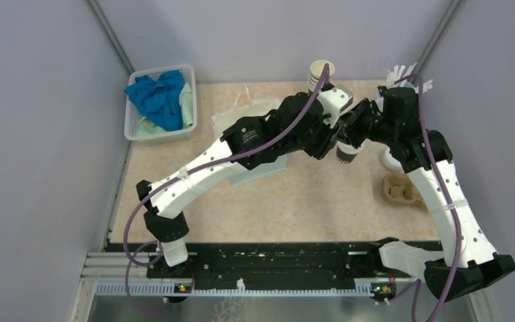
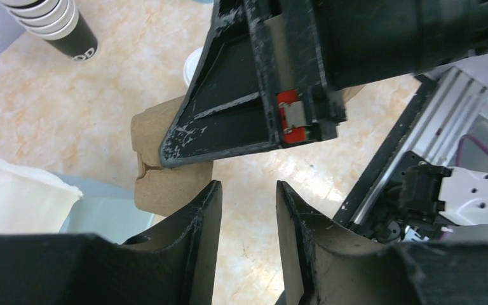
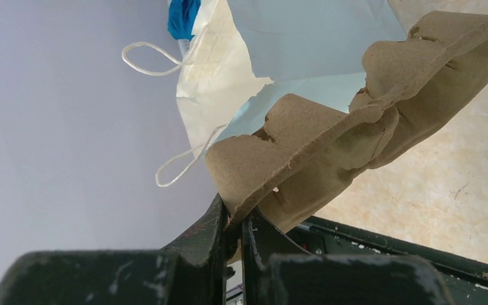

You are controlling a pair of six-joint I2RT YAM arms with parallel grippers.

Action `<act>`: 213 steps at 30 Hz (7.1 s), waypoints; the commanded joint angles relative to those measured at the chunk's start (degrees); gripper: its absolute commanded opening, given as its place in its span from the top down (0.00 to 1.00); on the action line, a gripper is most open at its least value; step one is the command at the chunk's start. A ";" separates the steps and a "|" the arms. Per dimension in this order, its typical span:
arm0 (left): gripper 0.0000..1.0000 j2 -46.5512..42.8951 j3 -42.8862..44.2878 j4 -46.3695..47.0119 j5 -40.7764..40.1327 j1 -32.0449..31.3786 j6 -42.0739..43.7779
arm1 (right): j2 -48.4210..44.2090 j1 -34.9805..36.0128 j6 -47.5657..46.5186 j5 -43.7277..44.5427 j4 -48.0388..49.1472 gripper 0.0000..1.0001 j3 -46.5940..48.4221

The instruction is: Pack the takeout coffee

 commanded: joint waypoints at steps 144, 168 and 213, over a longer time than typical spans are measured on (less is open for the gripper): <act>1.00 -41.12 -44.37 30.10 18.84 29.06 -40.12 | -10.96 -16.66 11.07 -35.57 55.20 0.52 -30.92; 0.36 -40.15 -36.49 10.13 4.36 29.27 -33.85 | -3.35 -16.57 -0.50 -34.71 40.67 1.00 -16.52; 0.94 -26.87 -34.93 1.43 24.42 29.34 -23.84 | 24.61 4.52 -47.99 4.00 -24.19 1.00 41.35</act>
